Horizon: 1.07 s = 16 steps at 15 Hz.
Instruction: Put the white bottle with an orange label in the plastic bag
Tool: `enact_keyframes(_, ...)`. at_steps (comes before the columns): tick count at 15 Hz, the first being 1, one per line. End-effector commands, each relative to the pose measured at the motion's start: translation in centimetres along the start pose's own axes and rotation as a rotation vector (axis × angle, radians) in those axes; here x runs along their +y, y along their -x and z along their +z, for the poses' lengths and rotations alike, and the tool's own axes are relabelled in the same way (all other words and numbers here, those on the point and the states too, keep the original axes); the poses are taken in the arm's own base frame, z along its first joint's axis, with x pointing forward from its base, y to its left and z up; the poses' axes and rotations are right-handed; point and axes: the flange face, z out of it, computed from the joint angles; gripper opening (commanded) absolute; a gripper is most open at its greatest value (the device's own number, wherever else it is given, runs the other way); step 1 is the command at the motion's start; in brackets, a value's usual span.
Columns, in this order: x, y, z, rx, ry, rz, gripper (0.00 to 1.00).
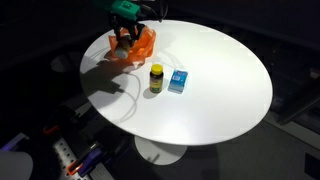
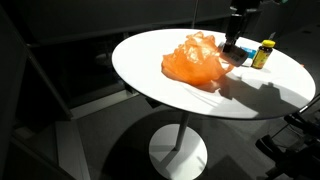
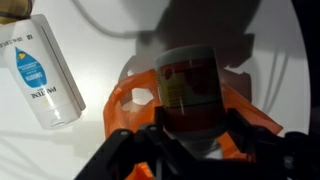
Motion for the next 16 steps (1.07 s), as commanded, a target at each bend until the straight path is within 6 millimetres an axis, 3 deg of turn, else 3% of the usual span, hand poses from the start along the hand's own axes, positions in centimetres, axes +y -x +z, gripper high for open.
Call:
enact_keyframes(1,0.2,-3.0,1.0,0.002,0.006,-0.011,0.39)
enact_keyframes(6,-0.2,-5.8,3.0,-0.016,-0.011,-0.023,0.39)
enact_keyframes(7,-0.5,-6.1,3.3,-0.022,-0.006,-0.03,0.52)
enact_keyframes(8,-0.7,-6.1,3.4,-0.023,-0.006,-0.038,0.89)
enact_keyframes(10,-1.0,-5.8,3.3,-0.025,-0.011,-0.048,0.9)
enact_keyframes(12,-1.2,-5.1,2.4,-0.016,-0.01,-0.044,1.0)
enact_keyframes(16,-0.6,-3.2,-0.2,0.001,0.017,0.008,1.0)
